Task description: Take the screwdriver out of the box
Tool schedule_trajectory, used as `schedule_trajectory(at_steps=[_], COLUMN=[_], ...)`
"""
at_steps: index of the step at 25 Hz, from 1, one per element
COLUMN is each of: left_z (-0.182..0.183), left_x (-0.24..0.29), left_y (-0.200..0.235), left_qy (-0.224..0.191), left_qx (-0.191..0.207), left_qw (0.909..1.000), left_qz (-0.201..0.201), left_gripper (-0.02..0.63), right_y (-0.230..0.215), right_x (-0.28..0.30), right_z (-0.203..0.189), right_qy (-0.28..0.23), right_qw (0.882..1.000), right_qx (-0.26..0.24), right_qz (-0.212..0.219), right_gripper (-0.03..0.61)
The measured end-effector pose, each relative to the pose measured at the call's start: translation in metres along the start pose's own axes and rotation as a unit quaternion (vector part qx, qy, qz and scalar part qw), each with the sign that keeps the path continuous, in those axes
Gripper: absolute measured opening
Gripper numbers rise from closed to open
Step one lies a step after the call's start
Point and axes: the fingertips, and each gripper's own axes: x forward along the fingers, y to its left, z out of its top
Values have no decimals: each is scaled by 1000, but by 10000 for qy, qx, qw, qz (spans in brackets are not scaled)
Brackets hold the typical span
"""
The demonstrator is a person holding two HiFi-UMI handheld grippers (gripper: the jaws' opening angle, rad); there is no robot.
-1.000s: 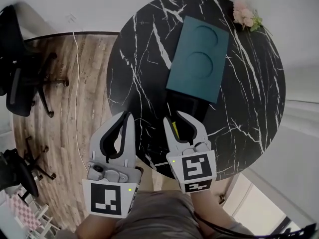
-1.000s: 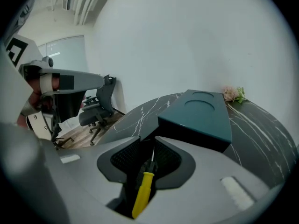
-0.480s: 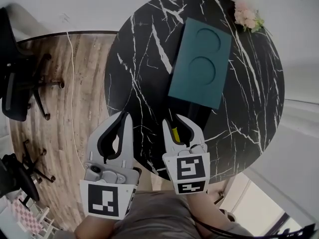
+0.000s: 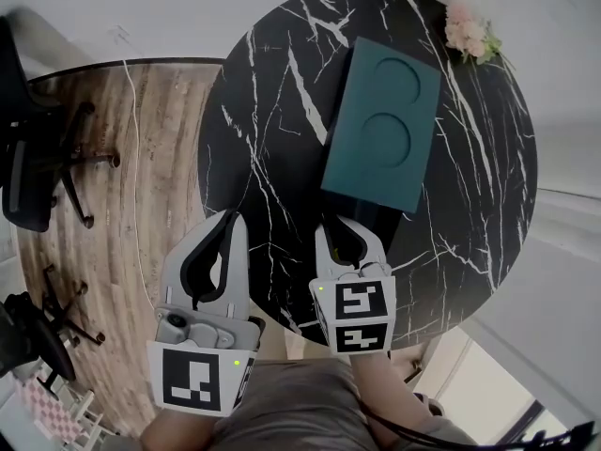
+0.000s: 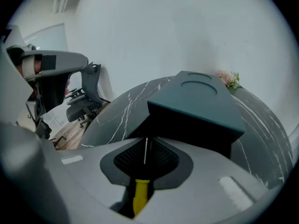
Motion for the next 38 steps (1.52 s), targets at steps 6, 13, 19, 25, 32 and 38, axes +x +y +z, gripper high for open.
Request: schedule_trajectory(at_steps=[6,13,19,25,32,38], left_z=[-1,0,1,5,15,18], left_x=[1,-2,-8,-14,-26,-39], left_y=[0,3,0,-3,-18,-38], left_qy=[48,16,22,-69,-242,-269], left_qx=[-40,-6,-44,27,166,215], left_qw=[10000,10000,10000,10000,9996,9993], left_qz=[-19,47,33,48,-14,-132], left_gripper=[0,0,0,0,0,0], right_y=[4,1,-1,4,11,10], right_x=[8,10,7,-8,-32,-61], right_z=[-7,-7,-5,6,18,27], right_qy=[182,190,40,-378,-931,-1427], right_qw=[9998,9998,9999,9992,9954,9895], right_qx=[-19,-49,-100,-118,-231,-235], right_qz=[89,6,80,42,32,-4], right_gripper=[31,37,34,34,34,34])
